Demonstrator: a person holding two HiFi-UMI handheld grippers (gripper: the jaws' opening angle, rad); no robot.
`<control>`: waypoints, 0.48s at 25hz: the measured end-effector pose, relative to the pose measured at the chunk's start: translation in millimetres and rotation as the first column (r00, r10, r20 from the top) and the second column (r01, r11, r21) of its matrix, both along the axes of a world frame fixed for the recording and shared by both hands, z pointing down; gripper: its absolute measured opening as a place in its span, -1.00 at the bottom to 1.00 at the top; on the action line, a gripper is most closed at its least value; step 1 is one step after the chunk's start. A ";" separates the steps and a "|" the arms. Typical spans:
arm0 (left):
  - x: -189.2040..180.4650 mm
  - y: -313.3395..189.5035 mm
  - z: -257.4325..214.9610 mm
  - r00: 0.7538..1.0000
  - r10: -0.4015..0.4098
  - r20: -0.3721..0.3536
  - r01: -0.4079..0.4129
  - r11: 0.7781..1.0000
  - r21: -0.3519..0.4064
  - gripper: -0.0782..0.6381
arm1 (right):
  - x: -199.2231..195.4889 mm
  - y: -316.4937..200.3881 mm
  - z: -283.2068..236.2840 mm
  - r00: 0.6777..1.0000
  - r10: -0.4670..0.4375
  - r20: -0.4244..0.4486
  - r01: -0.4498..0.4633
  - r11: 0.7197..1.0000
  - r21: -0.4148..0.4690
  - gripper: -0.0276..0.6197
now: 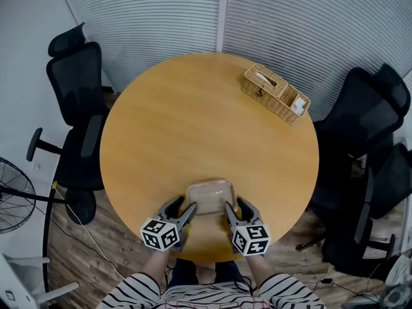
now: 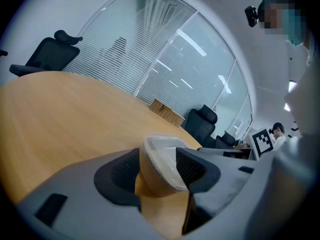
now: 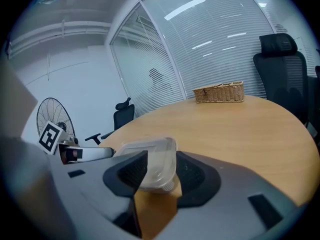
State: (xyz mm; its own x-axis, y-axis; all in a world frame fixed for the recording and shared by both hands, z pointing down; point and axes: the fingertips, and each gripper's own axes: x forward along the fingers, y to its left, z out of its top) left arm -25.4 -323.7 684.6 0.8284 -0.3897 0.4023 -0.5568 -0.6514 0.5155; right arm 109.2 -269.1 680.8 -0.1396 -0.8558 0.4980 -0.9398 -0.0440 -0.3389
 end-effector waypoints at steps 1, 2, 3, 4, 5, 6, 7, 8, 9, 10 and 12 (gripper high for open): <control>1.4 0.3 0.6 1.000 0.004 -0.002 -0.004 1.000 -0.001 -0.20 | -0.3 -0.4 0.0 1.000 0.000 -0.003 0.000 1.000 0.003 -0.33; 3.1 0.5 0.8 1.000 0.008 -0.005 -0.008 1.000 -0.001 -0.20 | -0.4 -0.8 0.1 1.000 0.000 -0.005 0.000 1.000 0.005 -0.34; 4.9 0.6 0.9 1.000 0.012 -0.007 -0.012 1.000 0.000 -0.20 | -0.3 -1.1 0.2 1.000 0.001 -0.004 -0.001 1.000 0.006 -0.36; 6.6 0.6 1.0 1.000 0.015 -0.009 -0.015 1.000 0.002 -0.20 | -0.3 -1.4 0.5 1.000 0.001 -0.002 -0.001 1.000 0.006 -0.37; 7.8 0.5 0.9 1.000 0.016 -0.009 -0.016 1.000 0.004 -0.20 | -0.3 -1.4 0.8 1.000 0.002 0.001 -0.002 1.000 0.007 -0.38; 8.6 0.5 0.6 1.000 0.015 -0.008 -0.015 1.000 0.007 -0.20 | -0.1 -1.2 0.9 1.000 0.004 0.006 -0.004 1.000 0.007 -0.39; 9.1 0.8 -0.1 1.000 0.014 -0.005 -0.014 1.000 0.011 -0.20 | 0.1 -0.7 0.4 1.000 0.007 0.014 -0.007 1.000 0.007 -0.40; 9.2 1.2 -1.2 1.000 0.013 -0.002 -0.013 1.000 0.015 -0.20 | 0.3 -0.3 -0.8 1.000 0.012 0.024 -0.012 1.000 0.008 -0.40; 9.0 1.6 -2.7 1.000 0.013 0.000 -0.013 1.000 0.019 -0.20 | 0.1 0.0 -2.6 0.999 0.016 0.034 -0.017 1.000 0.011 -0.40; 8.5 1.9 -4.2 1.000 0.011 0.002 -0.011 1.000 0.022 -0.20 | -0.3 0.1 -4.8 0.999 0.021 0.042 -0.021 1.000 0.015 -0.40; 7.6 1.9 -7.0 1.000 0.006 0.001 -0.006 1.000 0.026 -0.20 | -1.6 -0.4 -9.3 0.998 0.027 0.053 -0.028 0.999 0.023 -0.40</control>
State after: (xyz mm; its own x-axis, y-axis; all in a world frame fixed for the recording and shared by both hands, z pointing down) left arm -17.8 -321.9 677.6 0.8307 -0.3949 0.3925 -0.5529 -0.6681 0.4980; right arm 107.6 -269.4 671.5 -0.1411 -0.8714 0.4698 -0.9191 -0.0610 -0.3892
